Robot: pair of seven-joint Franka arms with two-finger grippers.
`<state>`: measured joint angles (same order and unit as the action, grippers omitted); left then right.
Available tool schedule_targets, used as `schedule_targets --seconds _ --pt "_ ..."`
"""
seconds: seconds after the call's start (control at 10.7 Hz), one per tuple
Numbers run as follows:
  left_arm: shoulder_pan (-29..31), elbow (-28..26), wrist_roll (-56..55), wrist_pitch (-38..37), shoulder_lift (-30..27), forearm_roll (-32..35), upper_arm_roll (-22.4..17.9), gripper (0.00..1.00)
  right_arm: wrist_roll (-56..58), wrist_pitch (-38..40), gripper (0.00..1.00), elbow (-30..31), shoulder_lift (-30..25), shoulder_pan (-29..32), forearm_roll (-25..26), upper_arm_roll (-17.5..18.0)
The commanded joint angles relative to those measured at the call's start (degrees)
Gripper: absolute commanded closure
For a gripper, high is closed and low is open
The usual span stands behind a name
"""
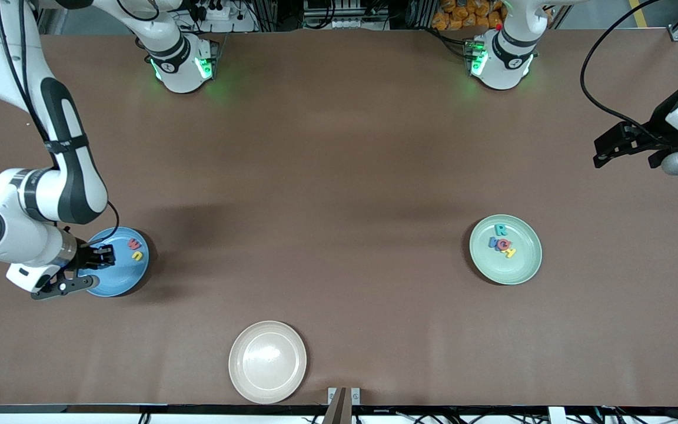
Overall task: Sort upper and lower case letters into plates
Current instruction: 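Carry the blue a to the blue plate with the right gripper, then open the right gripper to drop the a onto the blue plate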
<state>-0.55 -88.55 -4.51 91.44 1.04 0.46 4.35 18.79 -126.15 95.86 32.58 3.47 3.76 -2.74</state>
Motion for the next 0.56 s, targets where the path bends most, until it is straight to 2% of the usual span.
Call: schedule_targets --seconds 0.0,0.47 --pt "-0.42 0.4 -0.5 -1.97 -0.77 -1.69 -0.4 0.0 0.81 0.55 0.0 -0.06 -0.94 0.49 1.08 0.46" --pt "-0.51 1.1 -1.29 -2.41 -0.69 -1.08 -0.31 0.0 0.11 9.85 0.0 -0.06 -9.89 -1.44 0.29 0.72"
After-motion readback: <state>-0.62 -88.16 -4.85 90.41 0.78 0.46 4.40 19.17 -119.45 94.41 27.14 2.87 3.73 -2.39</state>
